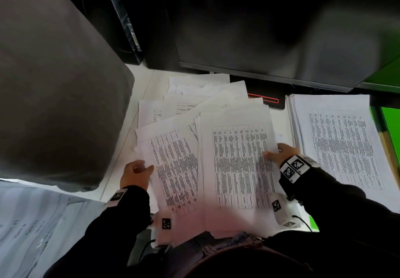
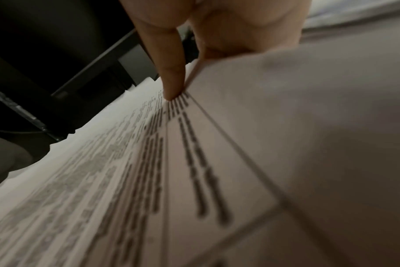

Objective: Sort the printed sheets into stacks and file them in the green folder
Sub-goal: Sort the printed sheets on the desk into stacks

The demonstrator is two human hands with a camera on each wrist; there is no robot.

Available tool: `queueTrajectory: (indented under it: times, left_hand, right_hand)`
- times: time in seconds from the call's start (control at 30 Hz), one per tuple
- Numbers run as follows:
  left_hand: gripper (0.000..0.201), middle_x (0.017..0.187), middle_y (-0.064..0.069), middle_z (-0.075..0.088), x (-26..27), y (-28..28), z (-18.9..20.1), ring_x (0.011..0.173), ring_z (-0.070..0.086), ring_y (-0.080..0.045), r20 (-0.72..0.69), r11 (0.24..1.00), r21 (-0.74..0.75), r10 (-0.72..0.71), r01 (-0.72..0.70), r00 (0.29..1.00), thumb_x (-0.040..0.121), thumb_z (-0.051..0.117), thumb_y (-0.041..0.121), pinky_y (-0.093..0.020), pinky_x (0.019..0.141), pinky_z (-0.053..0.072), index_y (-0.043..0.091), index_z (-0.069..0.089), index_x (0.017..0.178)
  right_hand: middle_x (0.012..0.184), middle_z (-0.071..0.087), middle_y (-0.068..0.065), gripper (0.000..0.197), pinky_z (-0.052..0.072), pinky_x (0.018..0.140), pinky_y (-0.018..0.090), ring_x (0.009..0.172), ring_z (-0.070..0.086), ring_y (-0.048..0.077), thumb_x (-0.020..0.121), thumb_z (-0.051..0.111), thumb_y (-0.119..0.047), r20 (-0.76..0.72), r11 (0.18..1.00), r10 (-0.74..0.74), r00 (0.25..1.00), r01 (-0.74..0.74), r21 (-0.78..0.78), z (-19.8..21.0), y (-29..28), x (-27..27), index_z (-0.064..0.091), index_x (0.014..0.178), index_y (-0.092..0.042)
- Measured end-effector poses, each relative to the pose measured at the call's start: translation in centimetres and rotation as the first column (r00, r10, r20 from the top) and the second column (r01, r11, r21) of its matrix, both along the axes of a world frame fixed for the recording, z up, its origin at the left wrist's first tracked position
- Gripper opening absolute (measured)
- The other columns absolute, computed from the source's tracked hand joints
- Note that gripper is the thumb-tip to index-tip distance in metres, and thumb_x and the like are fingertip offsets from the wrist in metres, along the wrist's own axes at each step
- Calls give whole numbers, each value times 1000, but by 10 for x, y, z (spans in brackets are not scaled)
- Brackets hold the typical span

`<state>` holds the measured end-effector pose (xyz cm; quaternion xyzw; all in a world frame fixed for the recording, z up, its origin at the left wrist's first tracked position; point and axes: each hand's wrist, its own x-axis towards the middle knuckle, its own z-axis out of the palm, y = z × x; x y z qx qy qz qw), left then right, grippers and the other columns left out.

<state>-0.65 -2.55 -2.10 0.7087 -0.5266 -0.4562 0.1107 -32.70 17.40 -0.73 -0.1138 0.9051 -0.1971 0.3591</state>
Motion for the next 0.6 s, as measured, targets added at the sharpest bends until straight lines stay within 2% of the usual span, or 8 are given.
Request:
queueTrajectory:
  times: [0.07, 0.2, 0.3, 0.4, 0.47, 0.53, 0.6]
  left_hand:
    - [36, 84, 1, 64, -4, 6, 4, 70, 65, -27, -35, 999, -13, 30, -30, 999, 75, 72, 26, -41, 87, 53, 22, 57, 108]
    - [39, 89, 0, 60, -9, 12, 4, 84, 63, -30, 17, 998, -63, 7, -6, 1000, 76, 72, 26, -34, 82, 49, 19, 56, 111]
    - [26, 89, -3, 63, -10, 13, 8, 79, 58, -23, 68, 991, -106, -73, 80, 995, 80, 70, 26, -27, 76, 43, 13, 64, 101]
    - [22, 93, -11, 68, -4, 5, 12, 75, 58, -25, 77, 982, -181, -43, 56, 996, 79, 70, 24, -28, 74, 45, 8, 69, 93]
    - [21, 95, -12, 62, -4, 0, 16, 79, 52, -24, 95, 977, -203, -50, 68, 994, 87, 60, 24, -30, 74, 38, 6, 62, 98]
    - [23, 93, -11, 57, -11, -4, 21, 85, 53, -27, 50, 979, -201, -20, 30, 999, 93, 49, 23, -31, 74, 35, 4, 54, 105]
    - [28, 100, -13, 57, -23, -5, 23, 94, 55, -30, -3, 983, -182, 18, -19, 1000, 94, 45, 21, -30, 76, 34, 4, 50, 117]
  right_hand:
    - [121, 61, 11, 58, 43, 81, 28, 91, 58, 23, 80, 69, -37, 25, 1000, 4, 1000, -4, 19, -7, 4, 0, 49, 128, -10]
    - [115, 65, 11, 53, 44, 78, 28, 82, 57, 20, 79, 71, -29, 45, 999, -22, 999, 24, -44, -14, 7, 0, 48, 123, -11]
    - [111, 65, 10, 50, 40, 75, 25, 83, 55, 19, 81, 68, -31, 40, 999, 34, 999, -34, 3, -12, 7, -1, 51, 123, -9]
    - [103, 61, 8, 48, 38, 74, 25, 84, 52, 19, 84, 64, -32, 53, 996, 83, 995, -85, 37, -7, 7, 2, 51, 123, -7]
    - [111, 62, 11, 48, 38, 75, 26, 85, 52, 19, 85, 63, -34, 58, 994, 96, 994, -98, 45, -6, 9, 1, 51, 123, -7]
    - [116, 62, 11, 48, 41, 79, 28, 88, 53, 20, 85, 64, -34, 70, 995, 89, 994, -91, 32, -7, 11, -1, 51, 123, -7]
    - [121, 61, 11, 56, 45, 89, 34, 96, 58, 23, 81, 68, -32, 91, 1000, 26, 996, -25, -18, -10, 12, -4, 46, 127, -7]
